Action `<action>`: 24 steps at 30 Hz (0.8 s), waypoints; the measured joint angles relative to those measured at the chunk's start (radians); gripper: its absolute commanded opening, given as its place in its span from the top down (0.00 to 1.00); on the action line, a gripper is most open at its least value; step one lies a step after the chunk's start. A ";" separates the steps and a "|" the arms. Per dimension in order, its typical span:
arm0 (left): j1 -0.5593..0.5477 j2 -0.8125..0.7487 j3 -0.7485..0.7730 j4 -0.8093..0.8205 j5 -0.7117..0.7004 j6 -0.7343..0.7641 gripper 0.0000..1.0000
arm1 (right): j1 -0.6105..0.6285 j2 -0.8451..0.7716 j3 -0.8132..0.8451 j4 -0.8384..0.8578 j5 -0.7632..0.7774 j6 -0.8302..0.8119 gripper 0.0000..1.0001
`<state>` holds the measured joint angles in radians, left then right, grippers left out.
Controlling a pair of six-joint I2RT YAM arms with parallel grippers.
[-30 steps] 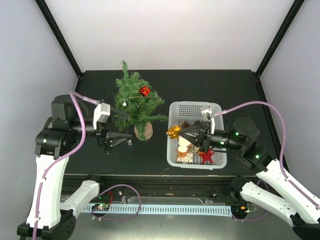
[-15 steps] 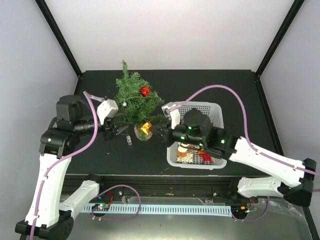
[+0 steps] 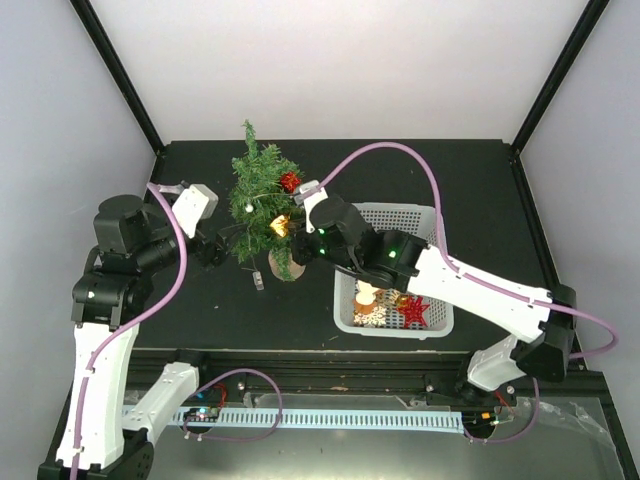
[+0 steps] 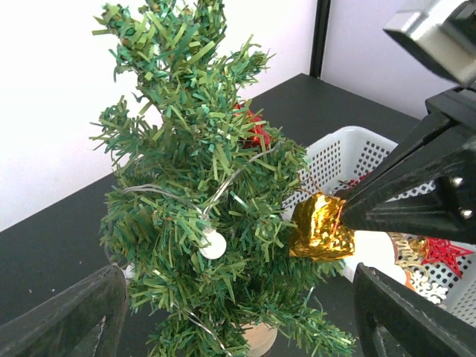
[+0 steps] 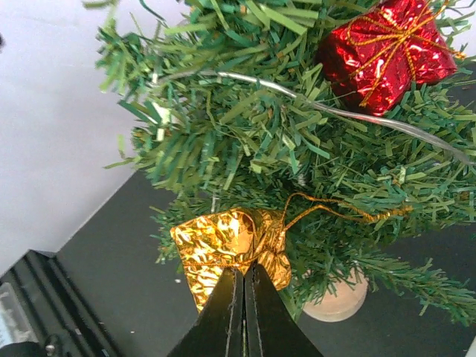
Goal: Decorate the small christmas tree
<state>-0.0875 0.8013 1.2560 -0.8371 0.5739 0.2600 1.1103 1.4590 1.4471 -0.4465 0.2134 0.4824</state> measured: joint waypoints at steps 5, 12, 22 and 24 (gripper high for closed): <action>0.011 0.006 0.000 0.000 0.001 -0.006 0.16 | -0.001 0.052 0.035 -0.026 0.024 -0.014 0.99; 0.018 0.006 0.000 0.000 0.007 -0.011 0.15 | -0.007 0.092 0.072 -0.027 0.029 -0.021 0.99; 0.022 0.005 0.000 0.000 0.016 -0.011 0.13 | -0.017 0.165 0.098 -0.026 0.039 -0.016 0.99; 0.022 0.005 0.000 0.000 0.018 -0.011 0.13 | -0.019 0.171 0.098 -0.026 0.043 -0.010 0.99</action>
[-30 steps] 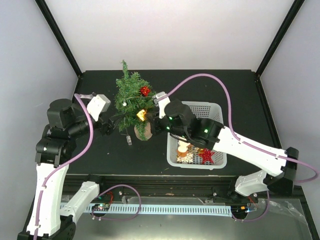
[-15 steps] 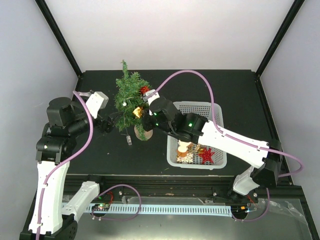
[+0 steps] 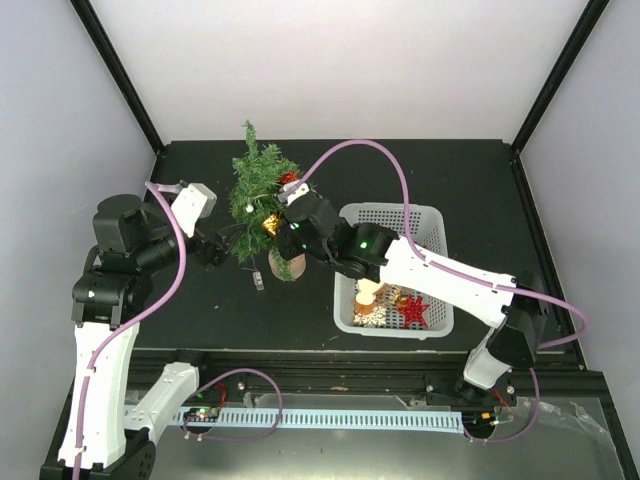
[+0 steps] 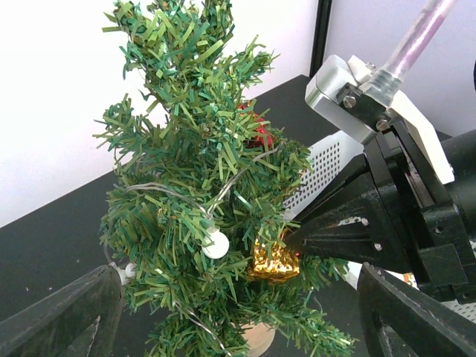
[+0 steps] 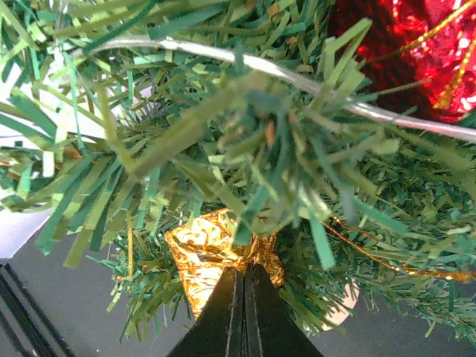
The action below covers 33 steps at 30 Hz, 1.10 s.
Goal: Decorate the small christmas tree
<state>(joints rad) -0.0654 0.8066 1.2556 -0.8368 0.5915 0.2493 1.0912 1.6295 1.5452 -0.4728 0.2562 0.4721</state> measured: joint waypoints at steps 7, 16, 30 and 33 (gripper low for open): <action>0.006 -0.001 -0.002 0.000 0.007 0.000 0.12 | 0.000 0.000 0.000 0.001 0.021 0.010 0.93; 0.012 -0.002 -0.003 0.000 0.015 -0.001 0.12 | 0.000 -0.006 0.000 -0.002 0.022 0.030 0.67; 0.034 -0.002 -0.015 0.001 0.019 -0.001 0.10 | -0.004 -0.146 -0.005 -0.026 0.021 0.031 0.55; 0.039 -0.002 -0.015 0.001 0.018 0.002 0.10 | -0.004 -0.212 -0.035 -0.031 0.031 0.032 0.55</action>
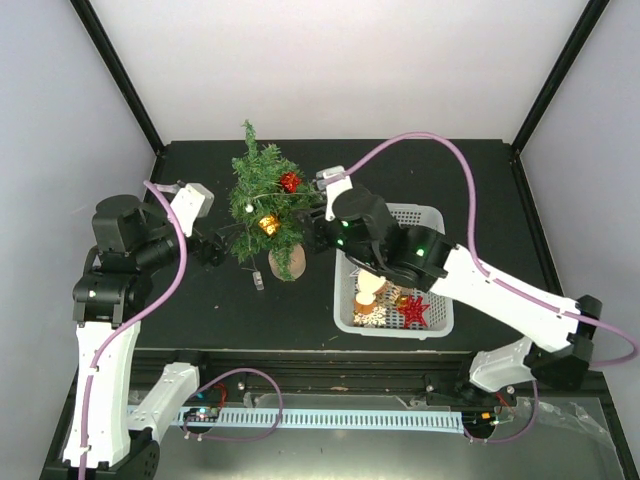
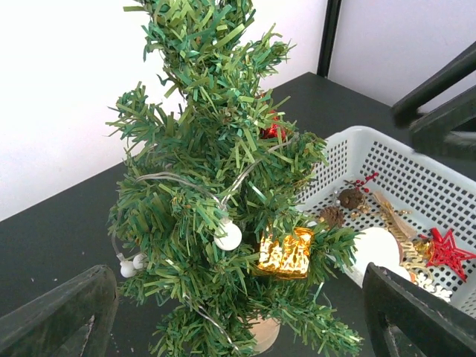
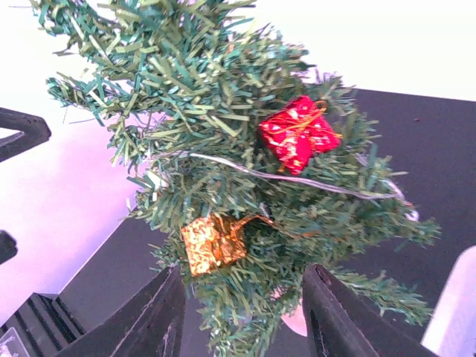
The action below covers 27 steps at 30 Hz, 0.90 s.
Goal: Decorate the small christmas tree
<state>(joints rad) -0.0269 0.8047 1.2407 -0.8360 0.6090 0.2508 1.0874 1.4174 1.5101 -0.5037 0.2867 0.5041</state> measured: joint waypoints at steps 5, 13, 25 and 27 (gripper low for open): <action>0.000 0.003 -0.001 -0.002 -0.017 0.026 0.10 | -0.001 -0.099 -0.061 -0.037 0.048 0.015 0.55; 0.022 0.011 -0.111 -0.005 -0.071 0.079 0.11 | -0.028 -0.212 -0.234 -0.119 0.100 0.086 0.54; 0.104 0.043 -0.303 0.021 -0.107 0.120 0.11 | -0.160 -0.336 -0.498 -0.127 0.024 0.175 0.54; 0.116 0.054 -0.314 0.031 -0.101 0.120 0.12 | -0.162 -0.335 -0.510 -0.122 0.014 0.180 0.54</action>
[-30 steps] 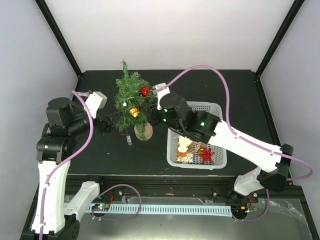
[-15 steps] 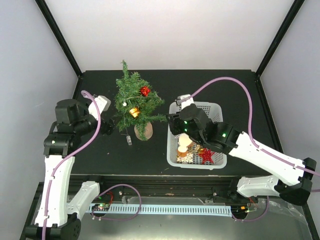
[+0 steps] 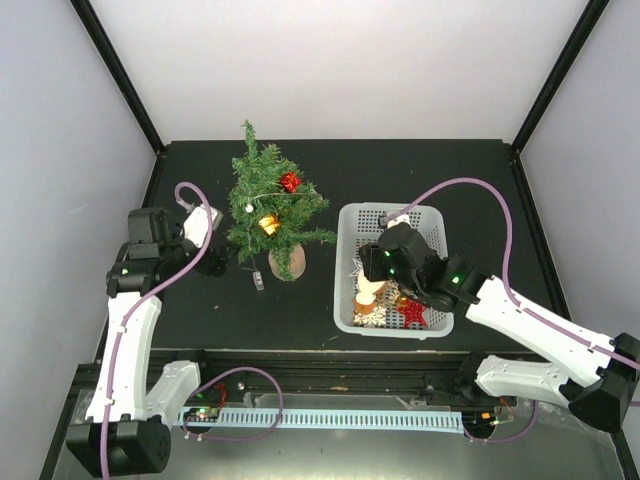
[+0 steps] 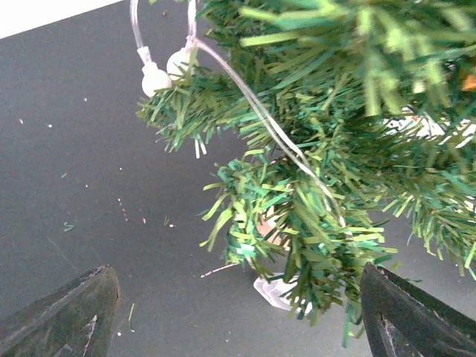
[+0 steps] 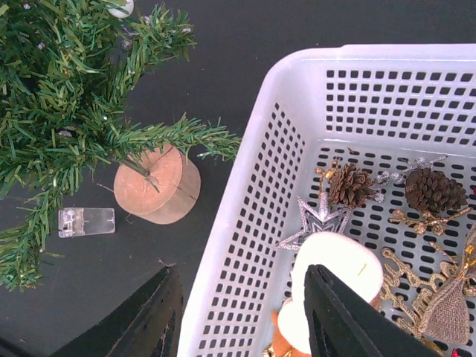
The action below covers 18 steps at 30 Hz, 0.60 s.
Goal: Decorate the small christmas tree
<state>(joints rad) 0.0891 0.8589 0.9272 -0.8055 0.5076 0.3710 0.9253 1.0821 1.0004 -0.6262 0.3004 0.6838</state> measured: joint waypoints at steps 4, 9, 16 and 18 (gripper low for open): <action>0.051 0.035 -0.006 0.008 0.053 0.000 0.13 | -0.001 -0.002 -0.011 0.012 -0.008 0.004 0.54; 0.080 0.068 -0.023 0.015 0.115 0.008 0.13 | -0.005 -0.022 -0.042 0.027 -0.009 0.007 0.54; 0.080 0.106 -0.028 0.063 0.172 0.014 0.13 | -0.012 -0.021 -0.061 0.039 -0.012 0.010 0.54; 0.080 0.128 -0.028 0.076 0.178 0.016 0.13 | -0.012 -0.021 -0.061 0.044 -0.012 0.011 0.54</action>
<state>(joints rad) 0.1696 0.9867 0.8989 -0.7292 0.6853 0.3874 0.9134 1.0611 0.9398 -0.5819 0.2882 0.6945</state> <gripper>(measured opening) 0.866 0.462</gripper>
